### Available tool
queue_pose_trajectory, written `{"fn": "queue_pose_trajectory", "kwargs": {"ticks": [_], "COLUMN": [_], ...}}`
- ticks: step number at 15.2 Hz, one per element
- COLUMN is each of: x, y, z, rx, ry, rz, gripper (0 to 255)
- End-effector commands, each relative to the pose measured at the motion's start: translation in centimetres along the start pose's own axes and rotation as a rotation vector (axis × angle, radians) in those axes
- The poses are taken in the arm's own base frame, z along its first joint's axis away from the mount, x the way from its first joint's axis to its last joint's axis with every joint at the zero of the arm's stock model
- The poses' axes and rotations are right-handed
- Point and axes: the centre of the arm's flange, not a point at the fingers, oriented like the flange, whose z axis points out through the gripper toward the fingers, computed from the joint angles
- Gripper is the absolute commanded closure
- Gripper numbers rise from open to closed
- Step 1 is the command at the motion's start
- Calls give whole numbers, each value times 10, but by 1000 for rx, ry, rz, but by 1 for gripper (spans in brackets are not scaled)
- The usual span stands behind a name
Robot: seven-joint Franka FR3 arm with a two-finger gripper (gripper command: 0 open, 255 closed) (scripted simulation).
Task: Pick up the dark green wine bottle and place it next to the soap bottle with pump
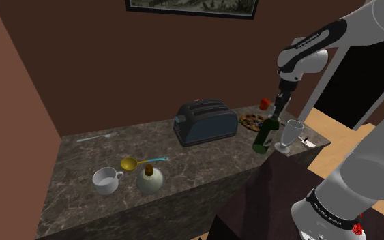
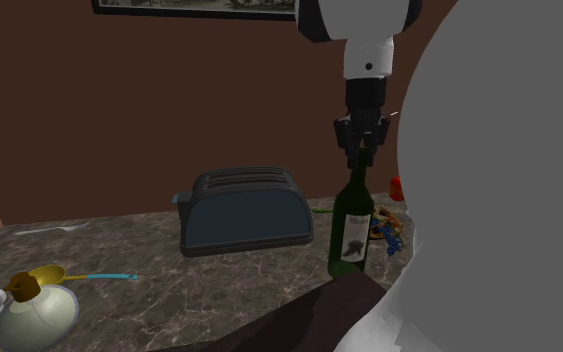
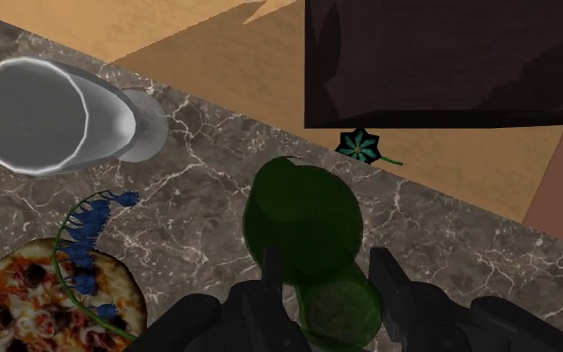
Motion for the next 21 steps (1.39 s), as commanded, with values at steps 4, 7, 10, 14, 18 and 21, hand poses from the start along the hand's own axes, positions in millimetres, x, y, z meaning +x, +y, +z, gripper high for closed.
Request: {"fn": "queue_pose_trajectory", "kwargs": {"ticks": [4, 7, 10, 14, 18, 21], "x": [-2, -4, -5, -8, -10, -11], "y": [-1, -2, -3, -4, -5, -5], "z": [-25, -41, -57, -78, -99, -115], "rx": [0, 0, 0, 0, 0, 0], "ry": [0, 0, 0, 0, 0, 0], "rz": [0, 0, 0, 0, 0, 0], "gripper": [255, 255, 255, 255, 255, 255]}}
